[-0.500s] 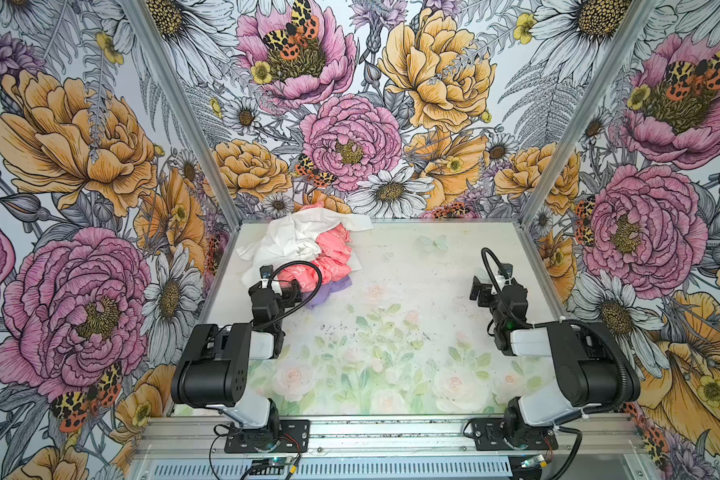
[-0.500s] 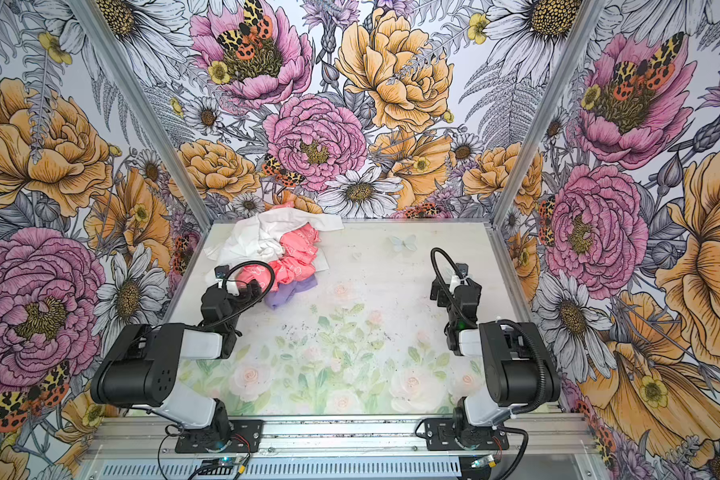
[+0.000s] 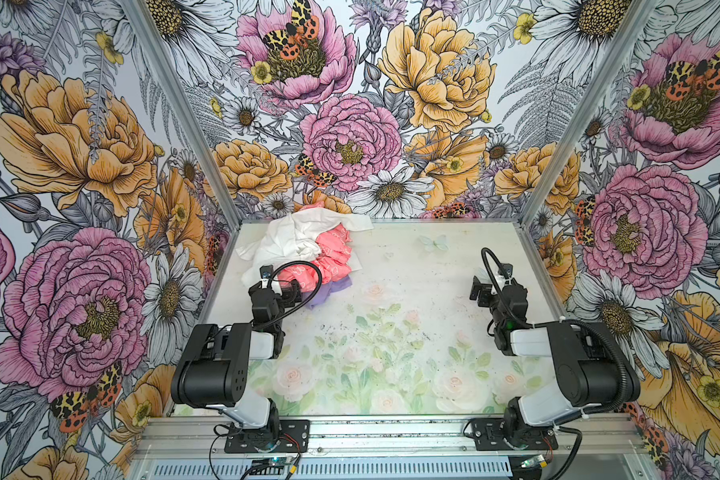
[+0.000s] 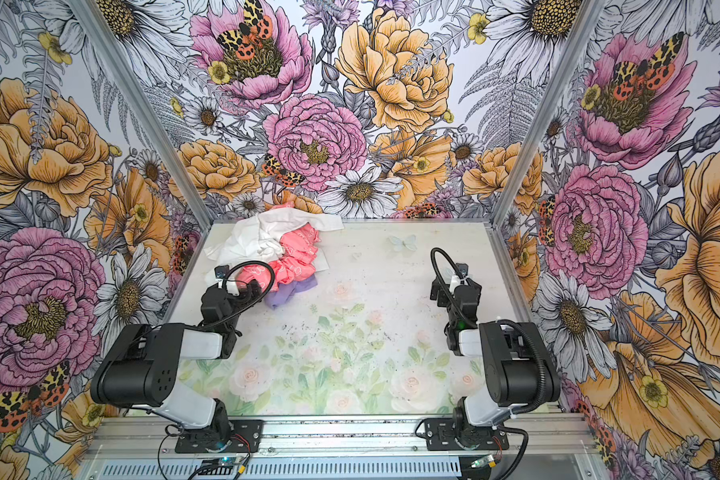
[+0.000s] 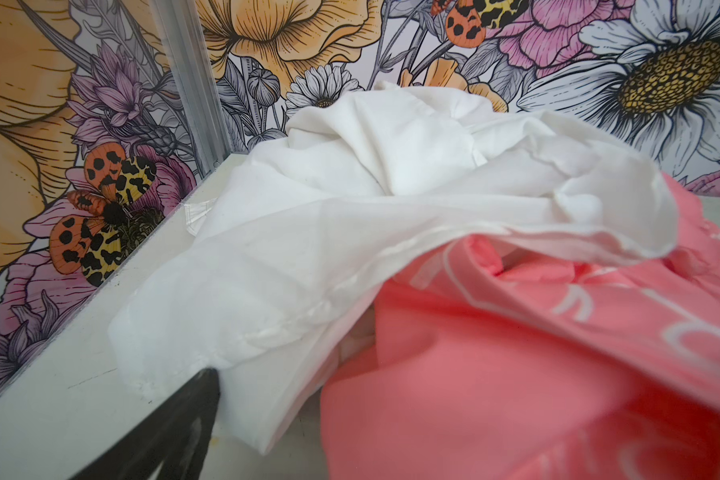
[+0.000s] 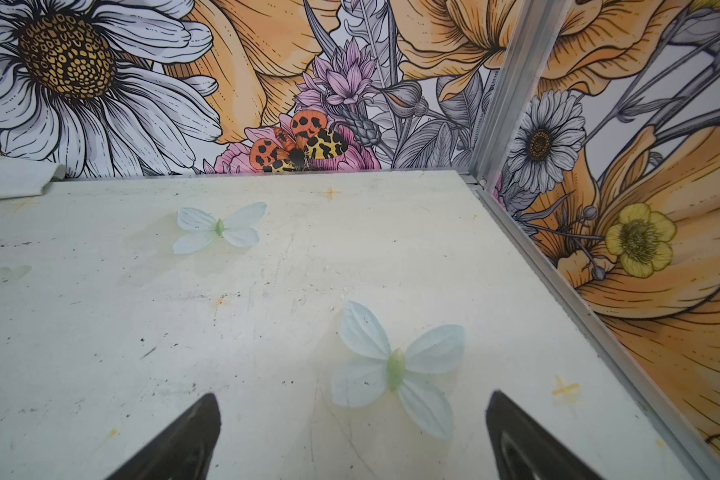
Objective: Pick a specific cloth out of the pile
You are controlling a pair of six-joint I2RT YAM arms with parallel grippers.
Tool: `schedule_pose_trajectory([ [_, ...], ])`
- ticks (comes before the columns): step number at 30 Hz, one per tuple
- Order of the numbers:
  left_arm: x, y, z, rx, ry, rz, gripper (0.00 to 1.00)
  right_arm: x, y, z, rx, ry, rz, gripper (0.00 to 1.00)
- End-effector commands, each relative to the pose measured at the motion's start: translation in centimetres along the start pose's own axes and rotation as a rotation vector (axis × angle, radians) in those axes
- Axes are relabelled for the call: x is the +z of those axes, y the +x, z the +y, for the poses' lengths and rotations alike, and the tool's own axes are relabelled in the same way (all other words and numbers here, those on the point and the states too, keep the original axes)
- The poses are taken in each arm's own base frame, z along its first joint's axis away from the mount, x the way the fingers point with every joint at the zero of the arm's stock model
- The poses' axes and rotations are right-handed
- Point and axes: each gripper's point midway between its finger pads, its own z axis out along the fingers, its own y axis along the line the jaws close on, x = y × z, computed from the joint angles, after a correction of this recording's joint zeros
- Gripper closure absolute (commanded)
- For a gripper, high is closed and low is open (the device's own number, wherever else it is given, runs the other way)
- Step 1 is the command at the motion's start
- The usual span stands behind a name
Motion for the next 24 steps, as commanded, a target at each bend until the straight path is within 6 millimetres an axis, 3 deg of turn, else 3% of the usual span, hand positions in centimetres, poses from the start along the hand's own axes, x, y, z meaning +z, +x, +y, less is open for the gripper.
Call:
schedule_pose_trajectory([
  [1,0.2,-1.5,-0.3,0.002,0.020,-0.040,0.01,0.1,-1.0,-0.3,0.012,0.012,-0.027,0.01],
  [19,0.1,-1.5,0.0,-0.005,0.001,-0.045,0.01,-0.2,-1.4,0.1,0.000,-0.004,-0.036,0.01],
  [24,-2.9,-3.9,1.5,-0.046,-0.068,-0.125,0.01,-2.0,-3.2,-0.1,-0.011,0.007,-0.065,0.00],
])
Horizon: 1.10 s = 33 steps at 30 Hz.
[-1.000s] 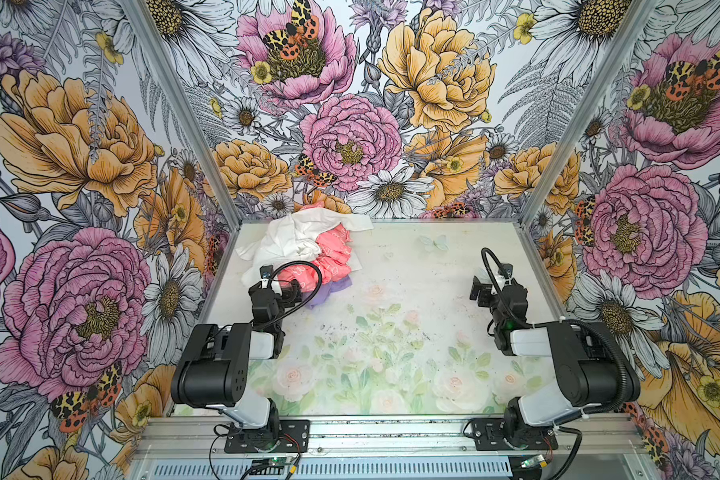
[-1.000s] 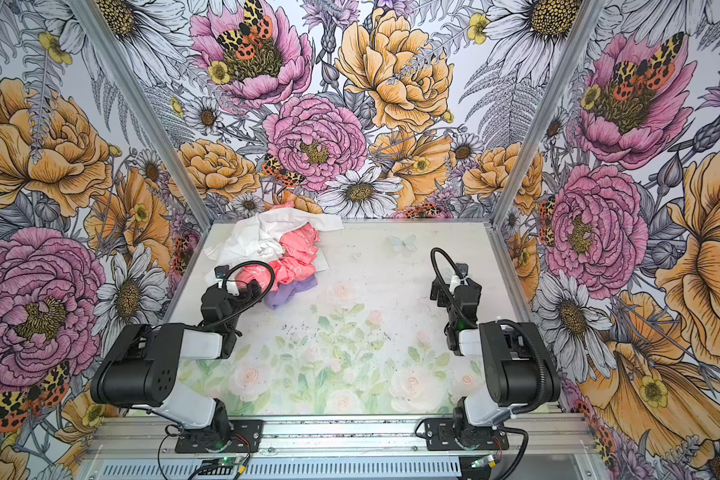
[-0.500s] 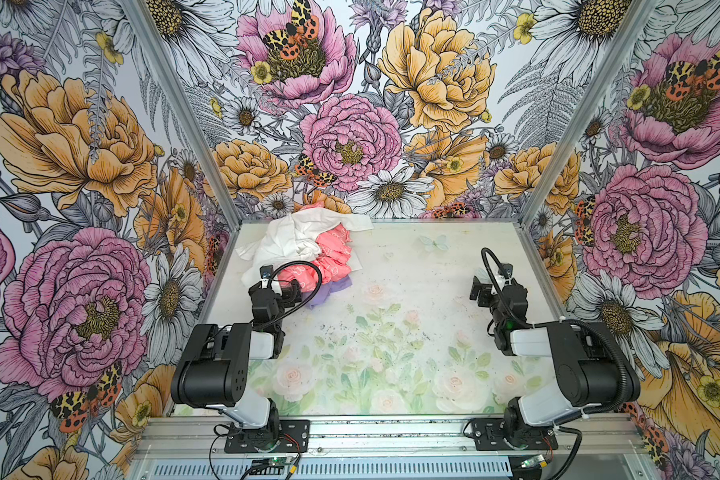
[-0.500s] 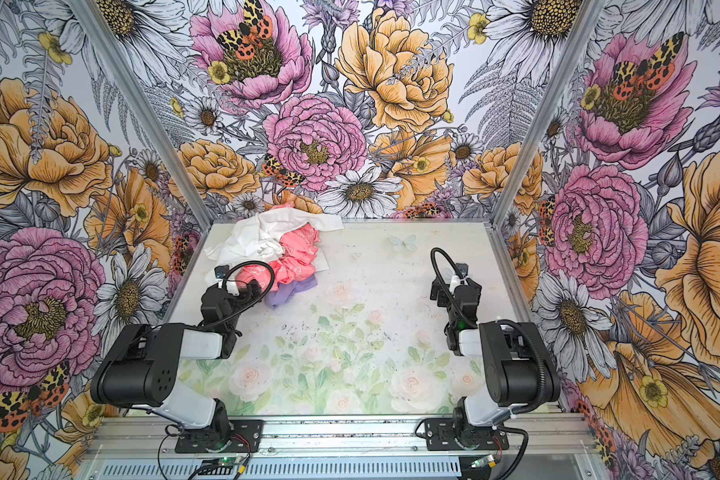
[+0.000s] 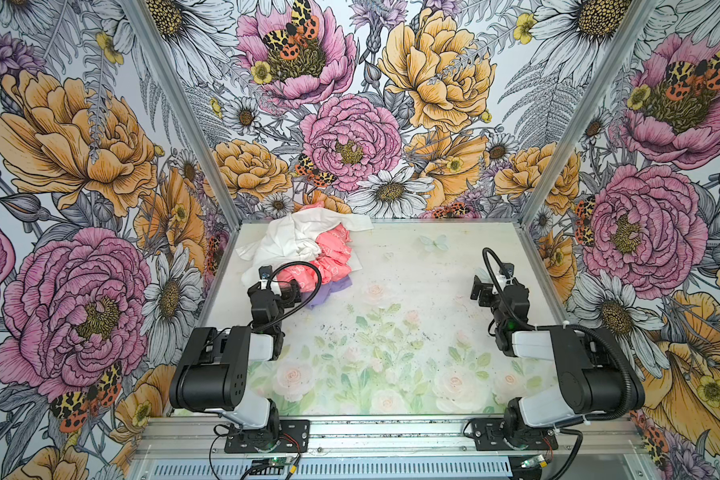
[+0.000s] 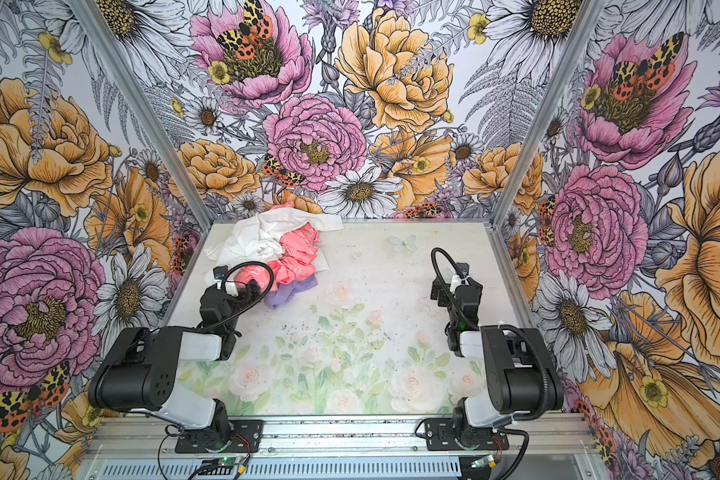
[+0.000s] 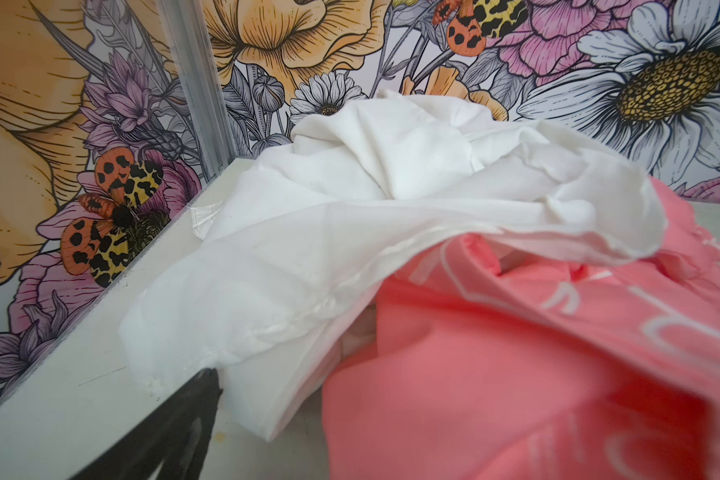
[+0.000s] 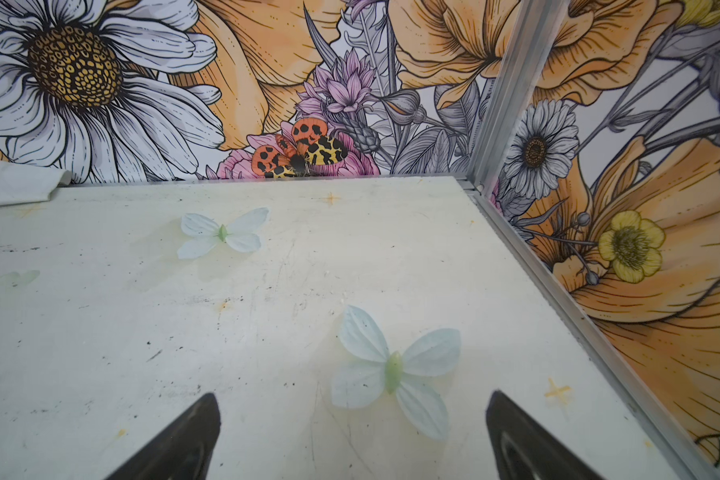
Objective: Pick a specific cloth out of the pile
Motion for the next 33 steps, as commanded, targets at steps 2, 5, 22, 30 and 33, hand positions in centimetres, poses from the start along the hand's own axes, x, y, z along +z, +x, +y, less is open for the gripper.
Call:
schedule_pose_trajectory([
  [2,-2.6,-4.0,1.1,-0.054,-0.054,-0.087,0.01,-1.7,-2.6,0.0,-0.012,0.007,-0.039,0.01],
  [5,-4.6,-5.9,1.4,-0.060,-0.094,-0.105,0.01,-3.3,-4.3,0.1,0.003,-0.002,-0.058,0.01],
  [22,-12.1,-15.8,-7.0,-0.117,0.156,-0.154,0.01,-10.4,-13.4,4.6,0.112,-0.252,-0.117,0.00],
  [30,-9.0,-11.3,-13.8,0.108,0.228,0.139,0.04,-11.2,-14.3,8.1,0.130,-0.413,-0.059,0.01],
  [33,-8.0,-9.2,-15.4,0.179,0.235,0.240,0.06,-11.4,-14.4,8.8,0.142,-0.446,-0.053,0.01],
])
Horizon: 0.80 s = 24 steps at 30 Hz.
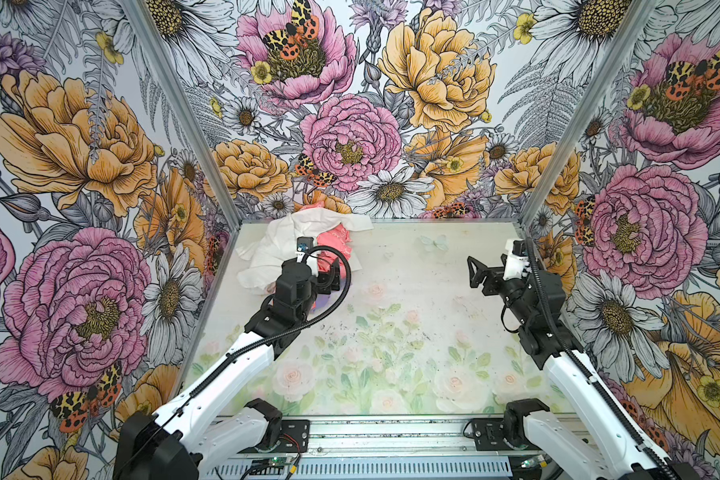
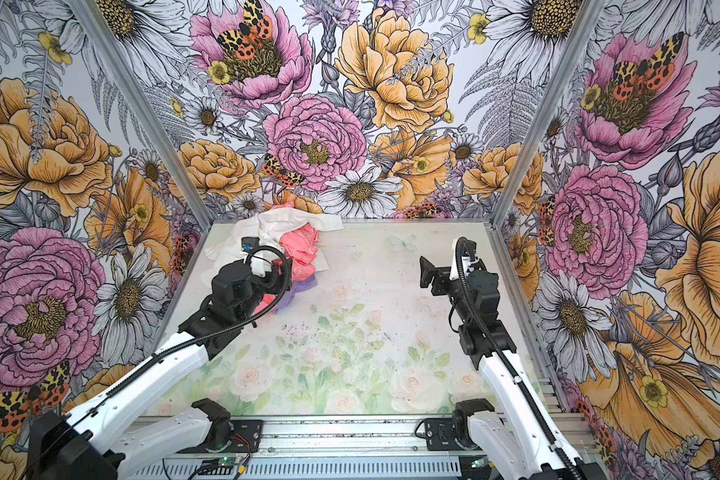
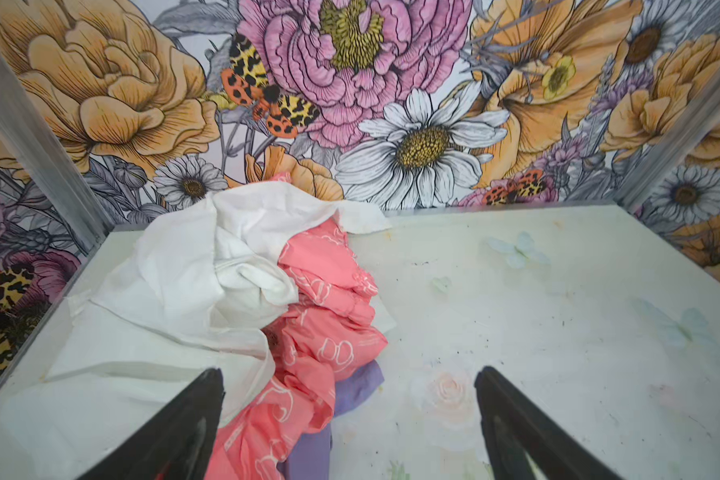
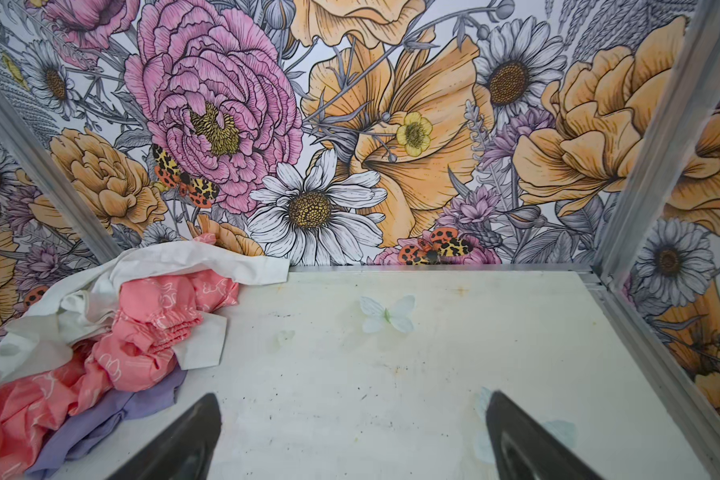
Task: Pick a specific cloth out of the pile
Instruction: 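Reach the left gripper toward the cloth pile while the right arm rises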
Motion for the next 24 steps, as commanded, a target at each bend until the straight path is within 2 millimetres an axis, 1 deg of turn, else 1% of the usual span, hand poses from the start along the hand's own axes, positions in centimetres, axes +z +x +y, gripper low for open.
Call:
schedule_pose_trajectory([
  [1,1.1,2.9,-0.4,0.101,-0.036,0.159,0.08,0.0,-0.4,1.4,0.034,-0.068,0.020,0.01],
  [6,2.7,5.5,-1.6,0.200,-0.061,0.274,0.12,0.1,-0.2,1.7,0.039,-0.081,0.031,0.00],
  [10,3.6,7.8,-2.0,0.239,-0.064,0.362,0.14,0.2,-0.1,1.8,0.040,-0.085,0.035,0.00],
  [16,4.9,11.0,-1.8,0.303,-0.109,0.481,0.15,0.5,0.4,1.6,0.044,-0.079,0.049,0.01],
  [20,5.8,12.8,-1.8,0.357,-0.134,0.548,0.21,0.5,0.4,1.5,0.045,-0.077,0.049,0.01],
  [24,6.6,14.0,-1.6,0.403,-0.162,0.589,0.25,0.6,0.6,1.5,0.044,-0.076,0.054,0.01],
])
